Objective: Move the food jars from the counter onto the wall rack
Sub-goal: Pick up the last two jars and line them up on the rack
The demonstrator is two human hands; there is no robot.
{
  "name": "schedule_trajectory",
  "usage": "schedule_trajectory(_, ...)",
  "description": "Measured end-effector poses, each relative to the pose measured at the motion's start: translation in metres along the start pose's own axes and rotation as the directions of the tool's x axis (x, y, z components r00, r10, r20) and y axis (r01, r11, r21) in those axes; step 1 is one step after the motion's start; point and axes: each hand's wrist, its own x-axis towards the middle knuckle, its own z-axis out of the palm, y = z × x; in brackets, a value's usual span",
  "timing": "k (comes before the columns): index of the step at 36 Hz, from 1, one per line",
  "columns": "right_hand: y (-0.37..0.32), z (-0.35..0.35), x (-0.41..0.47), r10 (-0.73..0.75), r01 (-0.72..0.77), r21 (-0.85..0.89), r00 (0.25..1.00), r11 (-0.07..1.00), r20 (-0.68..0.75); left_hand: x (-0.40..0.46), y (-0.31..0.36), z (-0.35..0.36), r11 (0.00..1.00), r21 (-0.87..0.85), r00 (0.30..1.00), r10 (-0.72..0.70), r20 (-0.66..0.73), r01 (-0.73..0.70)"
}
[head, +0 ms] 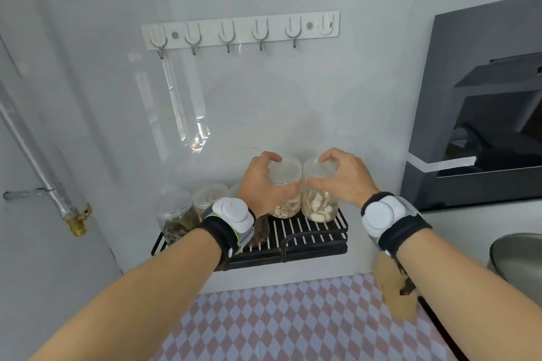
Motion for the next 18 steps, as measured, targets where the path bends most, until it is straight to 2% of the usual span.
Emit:
schedule_trajectory(11, 0.028, 0.019, 0.013, 0.071, -0.062, -0.093, 0.992, 0.994, 0.101, 0.018, -0.02, 0.018, 0.973, 0.227, 0.988, -0.077, 0.136, 0.044)
schedule_trajectory(18, 0.04, 0.03, 0.014, 0.105, -0.087, -0.108, 0.979, 0.99, 0.175, 0.02, -0.026, 0.027, 0.881, 0.47, 0.979, -0.047, 0.198, -0.053)
